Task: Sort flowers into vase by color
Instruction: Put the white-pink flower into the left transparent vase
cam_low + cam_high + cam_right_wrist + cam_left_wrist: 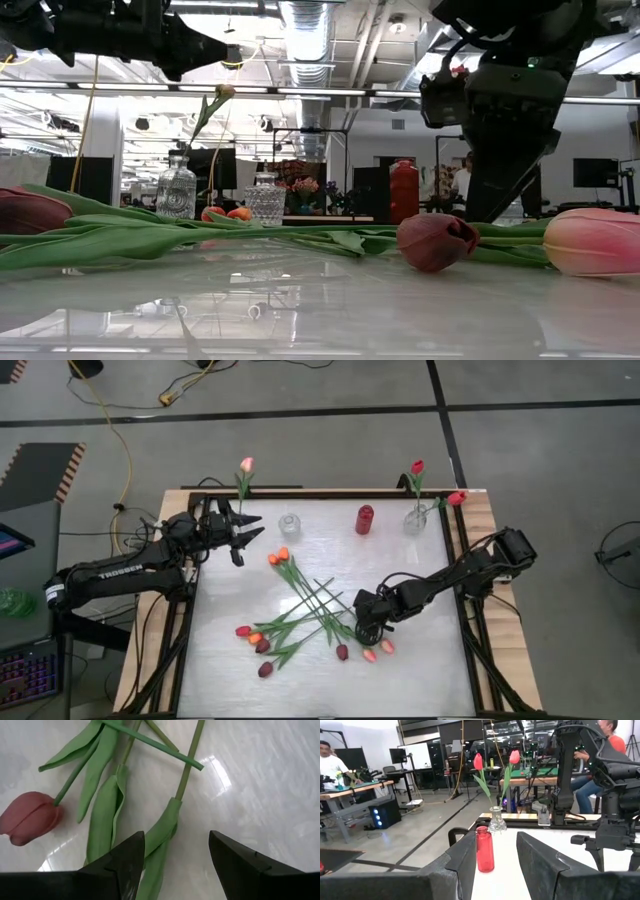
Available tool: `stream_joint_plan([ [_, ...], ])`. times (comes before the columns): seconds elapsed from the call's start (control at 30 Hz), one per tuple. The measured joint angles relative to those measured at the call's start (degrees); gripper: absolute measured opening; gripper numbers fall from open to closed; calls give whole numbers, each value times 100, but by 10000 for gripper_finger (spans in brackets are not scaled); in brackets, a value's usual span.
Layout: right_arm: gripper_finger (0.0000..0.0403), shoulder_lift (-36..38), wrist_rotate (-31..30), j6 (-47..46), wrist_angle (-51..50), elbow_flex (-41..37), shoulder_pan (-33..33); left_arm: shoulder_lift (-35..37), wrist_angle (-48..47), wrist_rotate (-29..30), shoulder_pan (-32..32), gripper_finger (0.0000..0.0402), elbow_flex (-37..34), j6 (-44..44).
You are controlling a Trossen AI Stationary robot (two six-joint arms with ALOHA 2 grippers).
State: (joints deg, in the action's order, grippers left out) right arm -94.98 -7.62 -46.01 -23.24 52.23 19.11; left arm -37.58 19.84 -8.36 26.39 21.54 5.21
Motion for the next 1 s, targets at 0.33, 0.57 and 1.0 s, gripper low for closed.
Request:
stream_joint_plan([
  [0.33, 249, -479, 72, 149, 291, 41, 0, 0, 2, -2, -4, 129, 1, -9],
  [0.57, 232, -461, 102, 148, 268, 40, -1, -2, 2, -4, -11, 129, 2, -11],
  [1.0, 80, -393, 243, 142, 224, 31, -92, 0, 4, -7, -9, 129, 2, -9],
])
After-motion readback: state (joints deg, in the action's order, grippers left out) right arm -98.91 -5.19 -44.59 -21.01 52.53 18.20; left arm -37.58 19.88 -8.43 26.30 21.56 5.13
